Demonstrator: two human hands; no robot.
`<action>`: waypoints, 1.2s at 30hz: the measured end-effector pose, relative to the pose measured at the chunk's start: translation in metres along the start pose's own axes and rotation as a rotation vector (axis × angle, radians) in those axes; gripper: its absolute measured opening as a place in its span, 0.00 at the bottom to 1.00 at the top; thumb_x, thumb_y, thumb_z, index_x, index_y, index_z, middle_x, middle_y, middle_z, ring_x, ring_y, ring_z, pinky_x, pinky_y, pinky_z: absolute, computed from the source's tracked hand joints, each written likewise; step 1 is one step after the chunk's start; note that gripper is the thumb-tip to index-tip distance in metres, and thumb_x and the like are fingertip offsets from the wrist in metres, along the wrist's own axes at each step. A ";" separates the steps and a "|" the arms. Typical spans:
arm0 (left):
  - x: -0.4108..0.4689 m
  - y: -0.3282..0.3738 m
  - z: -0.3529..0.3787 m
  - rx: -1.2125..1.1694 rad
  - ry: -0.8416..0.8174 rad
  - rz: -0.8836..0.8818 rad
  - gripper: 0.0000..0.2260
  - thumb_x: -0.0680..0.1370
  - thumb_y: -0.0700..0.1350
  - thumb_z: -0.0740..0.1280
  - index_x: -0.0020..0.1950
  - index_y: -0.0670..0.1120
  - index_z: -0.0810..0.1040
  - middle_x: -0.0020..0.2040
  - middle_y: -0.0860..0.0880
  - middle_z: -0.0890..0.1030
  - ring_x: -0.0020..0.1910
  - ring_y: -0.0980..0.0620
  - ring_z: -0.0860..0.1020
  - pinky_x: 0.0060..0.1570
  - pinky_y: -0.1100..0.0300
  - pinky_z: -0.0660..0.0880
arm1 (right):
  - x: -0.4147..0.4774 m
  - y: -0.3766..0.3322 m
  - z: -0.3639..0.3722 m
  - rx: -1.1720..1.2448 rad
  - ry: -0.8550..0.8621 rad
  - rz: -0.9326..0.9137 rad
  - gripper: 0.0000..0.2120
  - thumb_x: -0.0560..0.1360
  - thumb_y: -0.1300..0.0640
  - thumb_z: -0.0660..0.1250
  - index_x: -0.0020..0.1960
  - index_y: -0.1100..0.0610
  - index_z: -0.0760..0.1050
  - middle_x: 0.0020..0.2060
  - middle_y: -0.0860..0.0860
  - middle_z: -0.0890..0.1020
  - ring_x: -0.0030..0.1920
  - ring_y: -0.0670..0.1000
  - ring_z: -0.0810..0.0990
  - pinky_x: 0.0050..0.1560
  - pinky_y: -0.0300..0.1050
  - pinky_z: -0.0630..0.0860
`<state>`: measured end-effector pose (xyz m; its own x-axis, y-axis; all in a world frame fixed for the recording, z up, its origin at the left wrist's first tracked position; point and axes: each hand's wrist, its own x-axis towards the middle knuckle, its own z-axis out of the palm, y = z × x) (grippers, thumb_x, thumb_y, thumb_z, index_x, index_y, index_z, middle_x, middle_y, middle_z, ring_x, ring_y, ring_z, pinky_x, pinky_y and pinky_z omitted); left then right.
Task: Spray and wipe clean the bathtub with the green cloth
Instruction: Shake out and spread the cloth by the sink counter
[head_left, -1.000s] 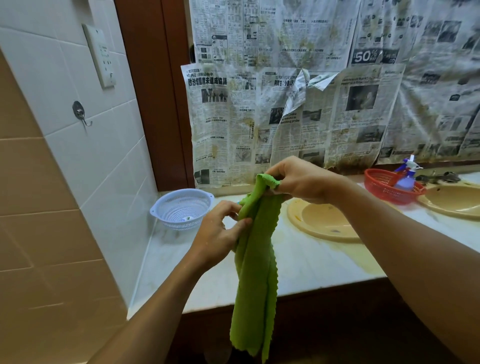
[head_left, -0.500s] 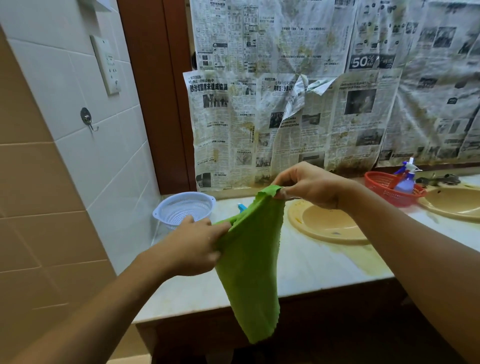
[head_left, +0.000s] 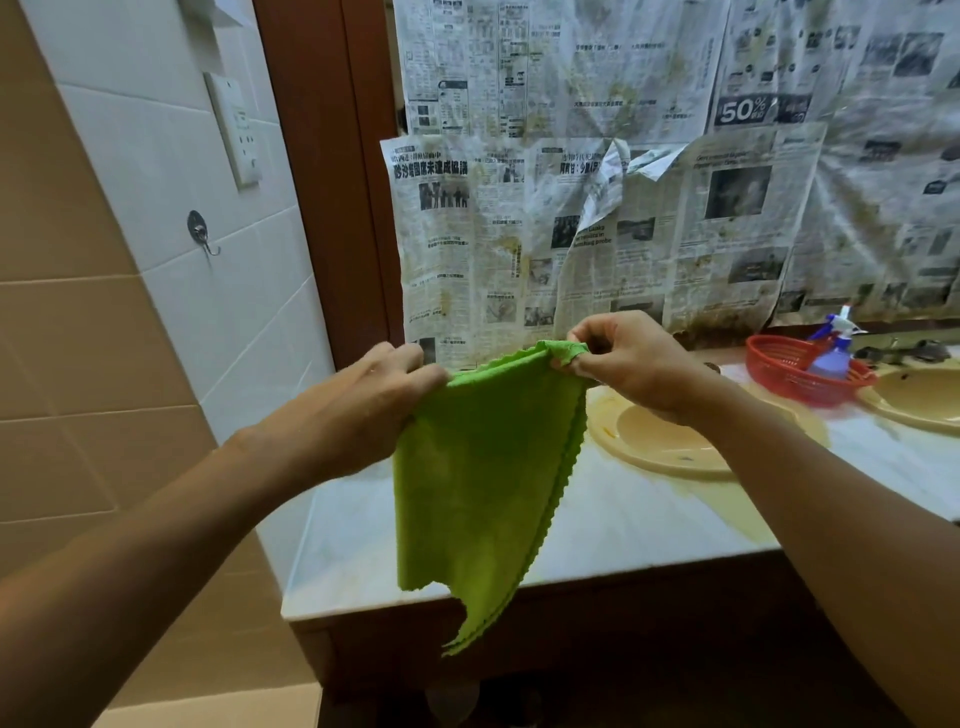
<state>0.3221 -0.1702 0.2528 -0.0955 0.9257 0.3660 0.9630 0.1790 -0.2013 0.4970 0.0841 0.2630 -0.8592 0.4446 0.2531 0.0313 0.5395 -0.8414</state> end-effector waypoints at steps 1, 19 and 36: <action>0.001 0.000 -0.006 -0.030 -0.054 -0.040 0.17 0.79 0.36 0.69 0.66 0.47 0.74 0.50 0.51 0.70 0.46 0.50 0.69 0.42 0.53 0.74 | -0.001 -0.002 0.001 0.065 -0.006 0.002 0.03 0.76 0.65 0.73 0.47 0.63 0.79 0.40 0.56 0.80 0.41 0.50 0.79 0.46 0.46 0.81; -0.010 0.010 -0.043 0.338 -0.314 0.059 0.12 0.79 0.62 0.68 0.57 0.58 0.80 0.50 0.54 0.62 0.49 0.53 0.65 0.49 0.52 0.74 | -0.024 0.004 0.017 0.284 -0.058 -0.045 0.11 0.78 0.72 0.66 0.50 0.60 0.84 0.46 0.59 0.86 0.47 0.54 0.84 0.54 0.52 0.82; -0.043 0.023 0.020 -0.370 0.258 -0.084 0.17 0.68 0.31 0.79 0.46 0.47 0.75 0.40 0.67 0.75 0.39 0.69 0.75 0.38 0.72 0.70 | -0.027 0.019 0.009 0.393 0.042 -0.055 0.10 0.77 0.73 0.67 0.48 0.60 0.83 0.41 0.56 0.86 0.44 0.53 0.85 0.46 0.45 0.82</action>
<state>0.3436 -0.1990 0.2139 -0.1567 0.7913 0.5910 0.9842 0.0754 0.1600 0.5157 0.0760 0.2353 -0.8322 0.4562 0.3152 -0.2189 0.2520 -0.9427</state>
